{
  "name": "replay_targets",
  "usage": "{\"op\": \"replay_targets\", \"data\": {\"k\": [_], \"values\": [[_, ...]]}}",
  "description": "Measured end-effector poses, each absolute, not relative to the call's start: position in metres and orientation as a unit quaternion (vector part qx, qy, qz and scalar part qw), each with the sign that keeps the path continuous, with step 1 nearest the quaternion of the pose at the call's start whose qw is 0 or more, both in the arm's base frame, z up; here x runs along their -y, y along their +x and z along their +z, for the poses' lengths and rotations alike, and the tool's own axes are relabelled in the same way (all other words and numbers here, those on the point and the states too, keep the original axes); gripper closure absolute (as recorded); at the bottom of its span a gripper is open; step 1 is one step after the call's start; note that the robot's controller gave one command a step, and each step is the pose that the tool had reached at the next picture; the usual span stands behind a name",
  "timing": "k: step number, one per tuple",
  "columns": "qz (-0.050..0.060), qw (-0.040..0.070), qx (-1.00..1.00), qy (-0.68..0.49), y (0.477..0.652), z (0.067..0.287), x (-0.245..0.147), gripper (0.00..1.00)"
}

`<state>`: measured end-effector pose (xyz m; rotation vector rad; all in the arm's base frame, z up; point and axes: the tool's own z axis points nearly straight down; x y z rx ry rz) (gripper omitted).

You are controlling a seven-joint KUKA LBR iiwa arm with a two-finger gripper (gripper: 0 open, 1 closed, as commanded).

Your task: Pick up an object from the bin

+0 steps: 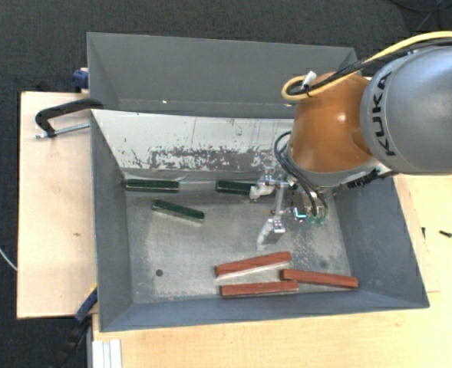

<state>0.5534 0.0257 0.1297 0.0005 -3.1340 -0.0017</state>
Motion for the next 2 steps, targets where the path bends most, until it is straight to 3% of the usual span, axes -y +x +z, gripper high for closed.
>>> {"op": "replay_targets", "data": {"k": [1, 2], "values": [[-0.001, 0.000, 1.000, 0.000, 0.555, 0.134, -0.026, 0.00], [-0.001, -0.003, 1.000, 0.029, 0.538, 0.133, -0.012, 0.00]]}}
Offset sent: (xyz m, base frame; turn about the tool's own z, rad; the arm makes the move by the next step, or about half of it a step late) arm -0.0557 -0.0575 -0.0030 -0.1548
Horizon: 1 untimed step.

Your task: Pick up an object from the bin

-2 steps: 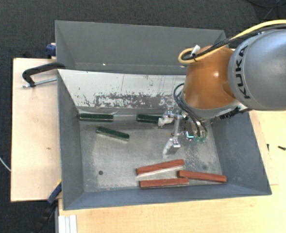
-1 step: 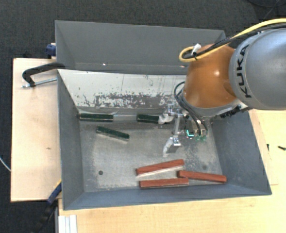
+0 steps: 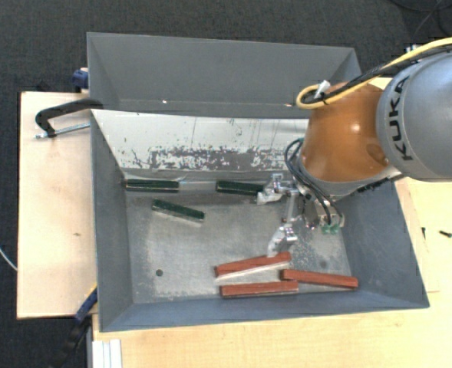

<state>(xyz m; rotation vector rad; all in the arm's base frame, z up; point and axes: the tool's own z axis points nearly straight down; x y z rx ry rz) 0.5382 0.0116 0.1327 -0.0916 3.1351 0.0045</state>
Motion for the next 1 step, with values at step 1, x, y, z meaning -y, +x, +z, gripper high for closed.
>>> {"op": "replay_targets", "data": {"k": [1], "values": [[-0.001, 0.000, -0.999, -0.047, 0.5102, 0.1291, -0.0003, 0.00]]}}
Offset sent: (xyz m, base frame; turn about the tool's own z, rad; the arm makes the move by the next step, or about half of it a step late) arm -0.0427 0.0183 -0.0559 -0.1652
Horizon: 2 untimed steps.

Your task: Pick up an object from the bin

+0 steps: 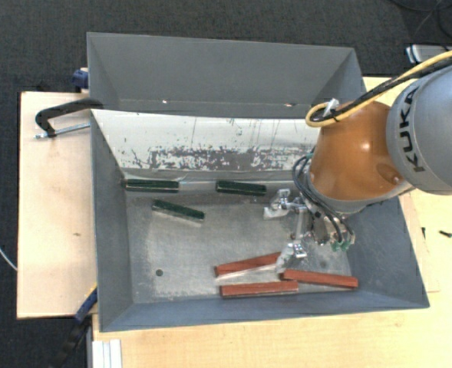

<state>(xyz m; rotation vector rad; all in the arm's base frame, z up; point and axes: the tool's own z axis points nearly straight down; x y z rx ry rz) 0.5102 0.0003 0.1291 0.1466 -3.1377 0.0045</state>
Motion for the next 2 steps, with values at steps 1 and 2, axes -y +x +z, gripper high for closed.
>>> {"op": "replay_targets", "data": {"k": [1, 2], "values": [[0.002, 0.011, 0.994, 0.111, 0.4945, 0.0842, -0.0273, 1.00], [0.002, 0.012, 0.994, 0.111, 0.4941, 0.0840, -0.0272, 1.00]]}}
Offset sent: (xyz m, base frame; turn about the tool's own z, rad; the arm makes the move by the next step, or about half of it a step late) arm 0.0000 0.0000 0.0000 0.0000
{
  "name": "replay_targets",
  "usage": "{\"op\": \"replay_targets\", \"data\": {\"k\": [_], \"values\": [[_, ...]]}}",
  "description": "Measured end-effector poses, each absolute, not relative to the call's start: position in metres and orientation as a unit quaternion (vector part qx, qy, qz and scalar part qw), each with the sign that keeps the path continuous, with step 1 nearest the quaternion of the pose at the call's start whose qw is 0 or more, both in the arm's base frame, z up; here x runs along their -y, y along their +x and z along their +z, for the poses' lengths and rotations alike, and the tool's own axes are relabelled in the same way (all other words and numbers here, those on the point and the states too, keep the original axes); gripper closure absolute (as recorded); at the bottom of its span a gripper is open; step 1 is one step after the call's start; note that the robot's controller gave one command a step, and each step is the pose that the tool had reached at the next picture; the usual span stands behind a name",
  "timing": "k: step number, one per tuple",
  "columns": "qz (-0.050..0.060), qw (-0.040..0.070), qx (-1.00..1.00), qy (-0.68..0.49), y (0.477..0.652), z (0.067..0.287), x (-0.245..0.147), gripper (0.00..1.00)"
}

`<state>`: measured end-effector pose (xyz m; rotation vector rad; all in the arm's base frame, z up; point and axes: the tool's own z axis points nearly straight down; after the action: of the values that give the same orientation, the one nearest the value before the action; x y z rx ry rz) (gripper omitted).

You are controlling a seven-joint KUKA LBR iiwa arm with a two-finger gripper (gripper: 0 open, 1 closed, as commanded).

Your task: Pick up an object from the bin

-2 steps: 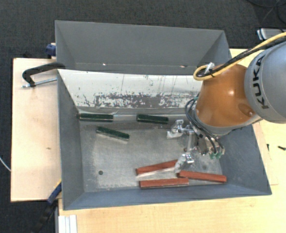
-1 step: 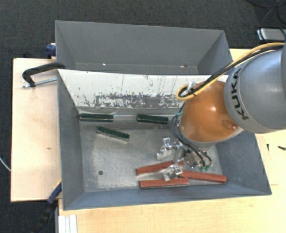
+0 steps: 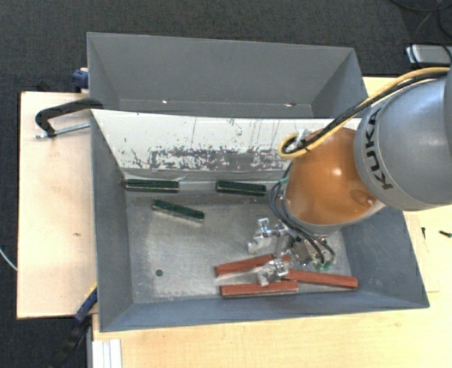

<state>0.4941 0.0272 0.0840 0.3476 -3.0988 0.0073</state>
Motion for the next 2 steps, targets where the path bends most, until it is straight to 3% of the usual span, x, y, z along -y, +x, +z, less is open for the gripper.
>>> {"op": "replay_targets", "data": {"k": [1, 2], "values": [[0.000, -0.001, 0.986, 0.168, 0.502, 0.106, -0.020, 1.00], [0.000, -0.005, 0.975, 0.223, 0.544, 0.086, 0.019, 1.00]]}}
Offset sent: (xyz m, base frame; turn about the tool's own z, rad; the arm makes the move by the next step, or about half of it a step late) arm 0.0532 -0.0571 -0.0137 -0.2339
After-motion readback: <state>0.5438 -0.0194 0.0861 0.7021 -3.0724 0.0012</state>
